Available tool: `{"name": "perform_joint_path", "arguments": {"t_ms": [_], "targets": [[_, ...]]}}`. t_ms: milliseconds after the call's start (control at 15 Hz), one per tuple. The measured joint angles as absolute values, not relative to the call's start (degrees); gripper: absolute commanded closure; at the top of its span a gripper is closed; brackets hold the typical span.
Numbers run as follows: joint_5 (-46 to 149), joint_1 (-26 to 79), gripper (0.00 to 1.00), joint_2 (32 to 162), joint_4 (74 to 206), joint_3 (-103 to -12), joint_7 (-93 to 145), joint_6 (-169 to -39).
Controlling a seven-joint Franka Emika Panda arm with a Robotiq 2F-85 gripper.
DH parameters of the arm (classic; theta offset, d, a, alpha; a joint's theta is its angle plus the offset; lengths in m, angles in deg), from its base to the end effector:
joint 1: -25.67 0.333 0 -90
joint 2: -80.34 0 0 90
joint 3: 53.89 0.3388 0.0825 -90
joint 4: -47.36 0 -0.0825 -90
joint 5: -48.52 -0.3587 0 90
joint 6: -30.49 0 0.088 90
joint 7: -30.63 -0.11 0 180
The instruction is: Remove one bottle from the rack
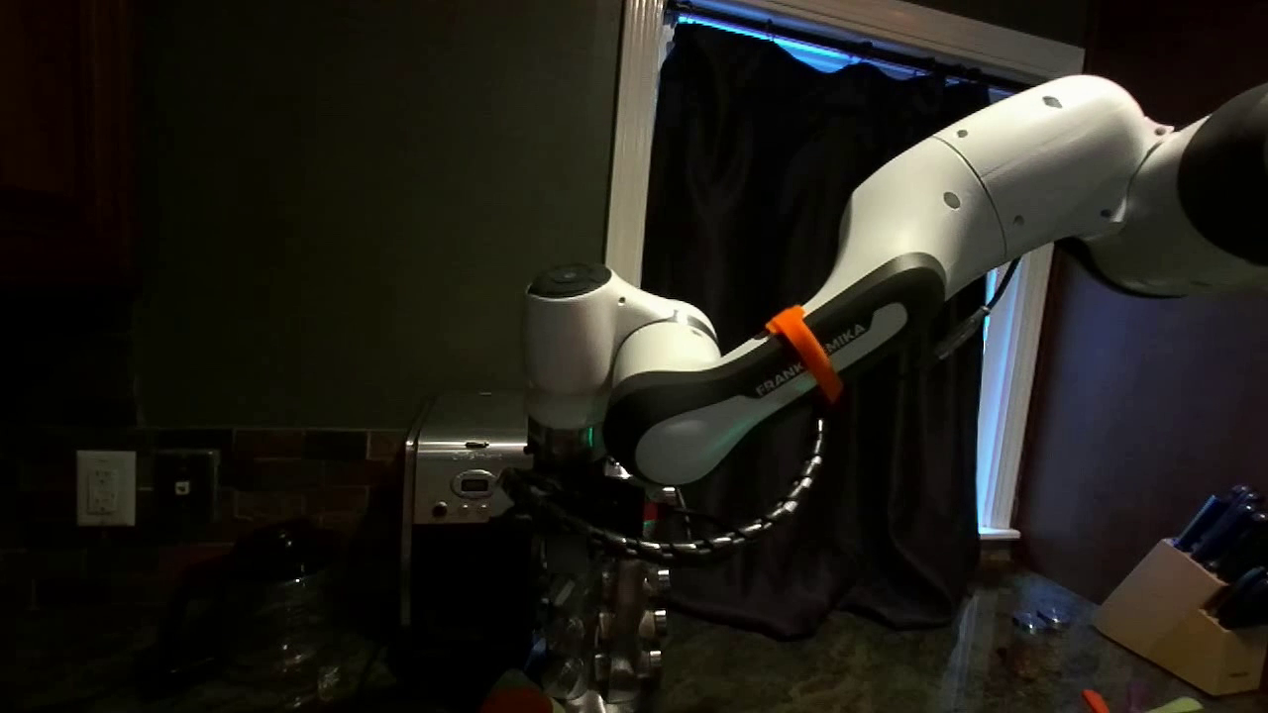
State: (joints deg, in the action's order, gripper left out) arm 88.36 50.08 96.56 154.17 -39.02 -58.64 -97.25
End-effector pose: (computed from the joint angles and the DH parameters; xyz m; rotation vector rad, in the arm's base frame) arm 0.5006 0.3663 0.4168 2.8433 -0.6930 0.7310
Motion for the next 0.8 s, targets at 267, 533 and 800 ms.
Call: {"name": "perform_joint_path", "arguments": {"t_ms": [267, 533, 800], "targets": [[86.3, 49.7, 0.76, 95.1, 156.7, -39.0, -54.8, -100.6], [84.8, 49.5, 0.76, 94.0, 157.9, -39.0, -53.0, -101.2], [85.5, 49.7, 0.76, 93.4, 158.7, -39.1, -52.8, -101.2]]}}
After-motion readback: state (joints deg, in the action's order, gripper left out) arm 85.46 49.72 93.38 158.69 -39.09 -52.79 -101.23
